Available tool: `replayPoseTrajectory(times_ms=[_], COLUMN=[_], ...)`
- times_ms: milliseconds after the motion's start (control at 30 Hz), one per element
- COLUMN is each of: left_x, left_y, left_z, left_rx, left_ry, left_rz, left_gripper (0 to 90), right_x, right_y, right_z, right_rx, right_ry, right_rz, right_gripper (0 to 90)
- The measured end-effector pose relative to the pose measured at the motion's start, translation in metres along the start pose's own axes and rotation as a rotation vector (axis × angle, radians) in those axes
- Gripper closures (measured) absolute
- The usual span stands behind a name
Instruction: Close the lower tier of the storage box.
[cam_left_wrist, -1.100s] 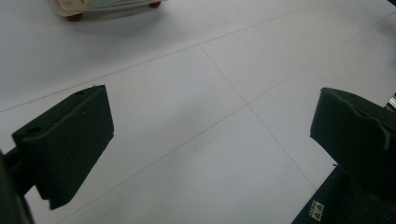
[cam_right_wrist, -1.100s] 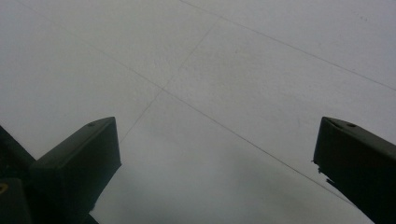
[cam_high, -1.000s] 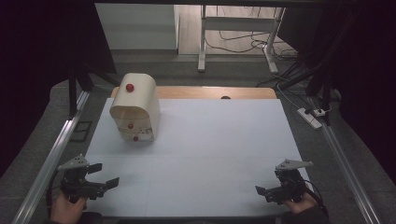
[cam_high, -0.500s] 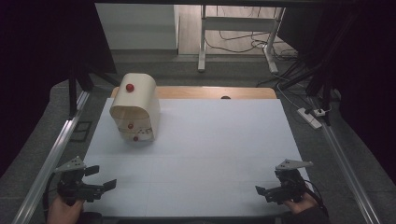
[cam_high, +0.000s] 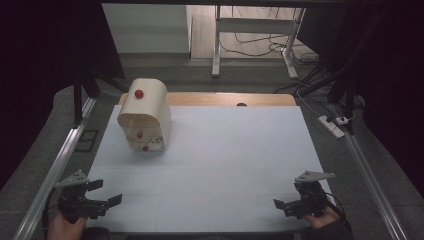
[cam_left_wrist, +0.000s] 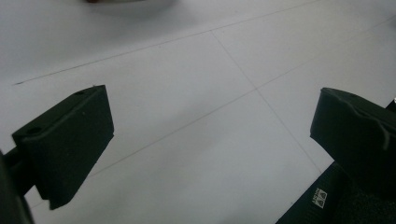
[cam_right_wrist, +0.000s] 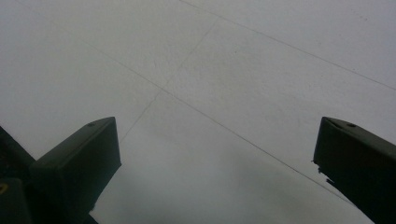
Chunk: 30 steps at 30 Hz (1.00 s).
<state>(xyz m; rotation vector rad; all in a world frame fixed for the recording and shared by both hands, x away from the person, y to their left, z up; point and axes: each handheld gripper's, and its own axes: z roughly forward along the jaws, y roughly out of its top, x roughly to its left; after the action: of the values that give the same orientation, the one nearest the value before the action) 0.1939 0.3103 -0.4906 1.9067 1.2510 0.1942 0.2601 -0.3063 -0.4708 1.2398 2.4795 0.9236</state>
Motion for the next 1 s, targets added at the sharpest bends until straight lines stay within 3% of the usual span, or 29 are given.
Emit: replayPoseTrajectory(times_ms=[1000], left_x=[0.005], left_y=[-0.013], left_z=[-0.014], left_rx=[-0.012], left_ry=[0.030], left_rz=[-0.034], left_gripper=[0.0], right_x=[0.000], right_y=[0.000], right_z=[0.000], right_rx=[-0.001], right_ry=[-0.001], right_rz=[0.001], right_gripper=[0.0])
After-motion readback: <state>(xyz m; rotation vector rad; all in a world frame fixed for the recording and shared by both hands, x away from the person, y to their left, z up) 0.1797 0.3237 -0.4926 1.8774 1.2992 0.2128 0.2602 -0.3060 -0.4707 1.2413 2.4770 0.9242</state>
